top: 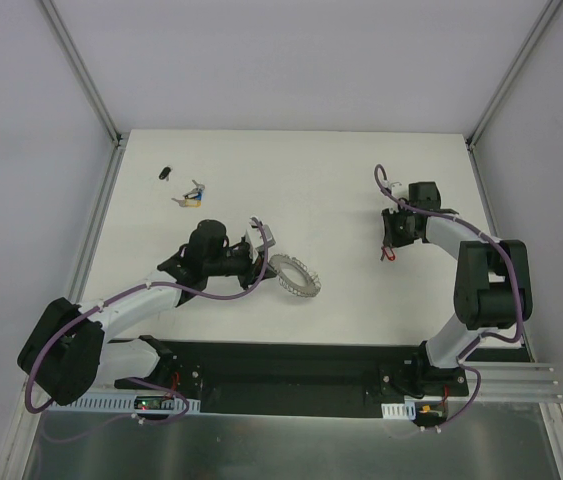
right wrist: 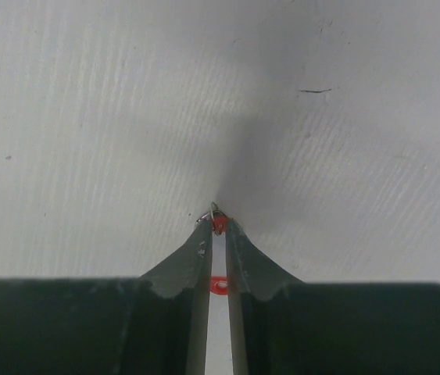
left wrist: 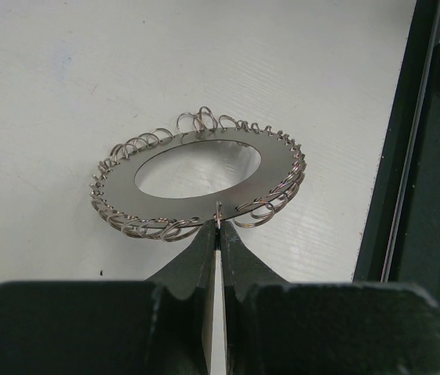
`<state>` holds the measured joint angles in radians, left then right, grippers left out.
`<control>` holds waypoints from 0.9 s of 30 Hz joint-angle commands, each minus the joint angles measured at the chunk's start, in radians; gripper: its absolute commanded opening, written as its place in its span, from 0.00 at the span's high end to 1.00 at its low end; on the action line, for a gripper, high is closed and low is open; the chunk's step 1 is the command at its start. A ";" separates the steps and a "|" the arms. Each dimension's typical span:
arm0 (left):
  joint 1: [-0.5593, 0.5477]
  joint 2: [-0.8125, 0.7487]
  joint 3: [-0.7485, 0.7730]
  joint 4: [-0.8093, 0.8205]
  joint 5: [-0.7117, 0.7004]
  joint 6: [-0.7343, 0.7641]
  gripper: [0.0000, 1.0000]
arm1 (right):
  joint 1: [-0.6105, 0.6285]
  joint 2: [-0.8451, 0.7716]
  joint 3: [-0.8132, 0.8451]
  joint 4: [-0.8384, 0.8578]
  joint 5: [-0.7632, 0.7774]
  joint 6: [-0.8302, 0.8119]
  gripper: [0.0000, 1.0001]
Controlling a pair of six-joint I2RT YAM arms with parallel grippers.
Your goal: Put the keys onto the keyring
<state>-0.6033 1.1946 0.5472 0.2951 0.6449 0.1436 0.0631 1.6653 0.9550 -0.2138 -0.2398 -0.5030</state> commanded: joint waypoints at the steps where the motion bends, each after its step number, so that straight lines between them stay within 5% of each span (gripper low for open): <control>1: -0.007 -0.018 0.046 0.019 0.012 0.016 1.00 | -0.003 0.014 0.044 0.007 -0.007 -0.017 0.85; 14: -0.007 -0.029 0.040 0.016 0.010 0.010 1.00 | 0.012 0.033 0.030 0.004 0.011 -0.034 0.87; 18: -0.007 -0.036 0.037 0.016 0.007 0.010 1.00 | 0.017 0.030 0.030 0.001 0.019 -0.039 0.96; 27: -0.007 -0.059 0.053 0.016 0.012 0.040 1.00 | 0.079 -0.117 0.036 -0.035 0.013 -0.032 0.98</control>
<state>-0.6029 1.1687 0.5541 0.2913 0.6449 0.1478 0.1009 1.6680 0.9611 -0.2245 -0.2195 -0.5259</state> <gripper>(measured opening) 0.009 0.019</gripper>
